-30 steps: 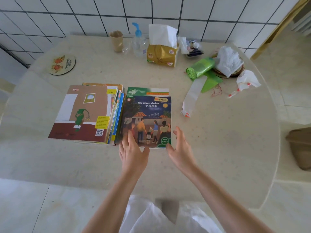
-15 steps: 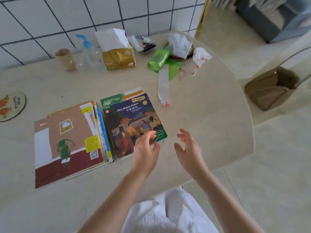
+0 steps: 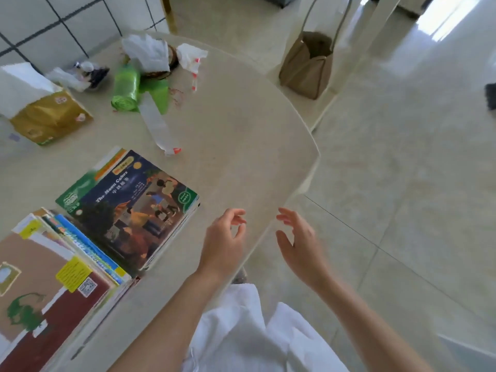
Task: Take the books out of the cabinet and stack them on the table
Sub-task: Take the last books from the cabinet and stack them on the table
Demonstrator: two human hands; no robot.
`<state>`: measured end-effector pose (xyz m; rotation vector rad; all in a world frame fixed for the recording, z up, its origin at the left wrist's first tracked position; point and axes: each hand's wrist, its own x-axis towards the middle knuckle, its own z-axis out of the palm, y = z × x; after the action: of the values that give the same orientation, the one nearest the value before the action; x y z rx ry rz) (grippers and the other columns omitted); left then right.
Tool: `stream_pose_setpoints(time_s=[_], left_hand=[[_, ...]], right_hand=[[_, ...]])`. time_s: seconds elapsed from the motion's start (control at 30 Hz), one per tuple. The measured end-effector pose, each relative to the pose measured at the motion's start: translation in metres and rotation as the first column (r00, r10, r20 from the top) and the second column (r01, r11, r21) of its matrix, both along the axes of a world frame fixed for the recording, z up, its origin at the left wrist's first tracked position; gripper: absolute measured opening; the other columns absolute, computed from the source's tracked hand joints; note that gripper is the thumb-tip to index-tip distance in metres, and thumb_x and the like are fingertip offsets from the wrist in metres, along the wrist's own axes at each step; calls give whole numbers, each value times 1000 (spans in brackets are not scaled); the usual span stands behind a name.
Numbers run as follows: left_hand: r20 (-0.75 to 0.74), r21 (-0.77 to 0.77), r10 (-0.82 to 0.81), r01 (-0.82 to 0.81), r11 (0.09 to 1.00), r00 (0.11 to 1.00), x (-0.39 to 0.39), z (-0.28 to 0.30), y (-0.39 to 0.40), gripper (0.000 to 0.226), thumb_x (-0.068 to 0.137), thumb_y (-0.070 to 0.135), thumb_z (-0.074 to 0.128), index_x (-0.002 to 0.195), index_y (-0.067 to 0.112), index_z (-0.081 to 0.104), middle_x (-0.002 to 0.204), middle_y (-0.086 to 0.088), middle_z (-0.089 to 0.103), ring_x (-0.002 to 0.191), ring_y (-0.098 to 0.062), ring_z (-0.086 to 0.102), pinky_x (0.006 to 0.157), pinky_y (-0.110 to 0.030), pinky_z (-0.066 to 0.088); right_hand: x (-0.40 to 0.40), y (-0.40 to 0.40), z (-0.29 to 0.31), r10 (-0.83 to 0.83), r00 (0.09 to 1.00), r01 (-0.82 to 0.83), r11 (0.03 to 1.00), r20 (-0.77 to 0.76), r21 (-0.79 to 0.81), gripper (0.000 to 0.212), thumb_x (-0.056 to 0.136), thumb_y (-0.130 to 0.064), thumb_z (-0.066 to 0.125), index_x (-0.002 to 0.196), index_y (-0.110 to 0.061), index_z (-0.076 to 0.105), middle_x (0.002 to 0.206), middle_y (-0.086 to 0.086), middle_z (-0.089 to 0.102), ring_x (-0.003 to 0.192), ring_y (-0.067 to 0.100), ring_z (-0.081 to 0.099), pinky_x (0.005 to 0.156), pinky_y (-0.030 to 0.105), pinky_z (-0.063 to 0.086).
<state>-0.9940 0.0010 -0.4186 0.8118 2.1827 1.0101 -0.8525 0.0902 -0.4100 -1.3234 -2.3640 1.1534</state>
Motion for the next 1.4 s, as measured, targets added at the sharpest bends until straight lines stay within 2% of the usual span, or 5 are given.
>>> stream_pose_setpoints(time_s=[0.6, 0.8, 1.0, 1.23, 1.4], left_hand=[[18, 21, -601, 601, 799, 799, 267, -18, -36, 20, 88, 9, 61, 99, 25, 65, 85, 4, 71, 79, -10, 68, 76, -32, 55], [89, -1, -792, 795, 607, 605, 387, -32, -86, 35, 88, 11, 61, 89, 45, 57, 80, 10, 69, 76, -1, 64, 70, -19, 50], [114, 23, -948, 953, 302, 298, 505, -24, -74, 22, 88, 3, 62, 99, 21, 68, 83, -1, 67, 76, -3, 61, 68, -8, 44], [76, 11, -995, 998, 67, 66, 628, -33, -36, 23, 88, 1, 60, 100, 18, 69, 76, 5, 65, 70, 9, 59, 65, -2, 42], [88, -71, -994, 995, -66, -59, 717, -48, 10, 24, 88, 7, 59, 102, 26, 65, 84, 4, 68, 79, -1, 62, 67, -4, 41]], right_hand=[[311, -141, -8, -555, 830, 555, 832, 58, 8, 36, 88, -4, 57, 123, -11, 58, 109, -2, 68, 104, 14, 63, 87, 14, 37], [428, -232, 0, -788, 610, 791, 612, 83, 2, 30, 91, -8, 54, 120, -13, 58, 105, -4, 66, 100, 13, 59, 82, 12, 33], [523, -299, 3, -952, 295, 955, 292, 82, -43, 26, 94, -12, 52, 118, -17, 60, 107, -5, 66, 103, 10, 57, 83, 0, 32], [610, -306, -6, -997, 37, 997, 32, 61, -77, 25, 94, -14, 53, 118, -16, 61, 109, -6, 66, 107, 8, 58, 94, 22, 41], [698, -274, -11, -987, -148, 977, -155, 60, -147, 23, 94, -15, 54, 115, -18, 61, 106, -5, 66, 106, 11, 59, 94, 32, 48]])
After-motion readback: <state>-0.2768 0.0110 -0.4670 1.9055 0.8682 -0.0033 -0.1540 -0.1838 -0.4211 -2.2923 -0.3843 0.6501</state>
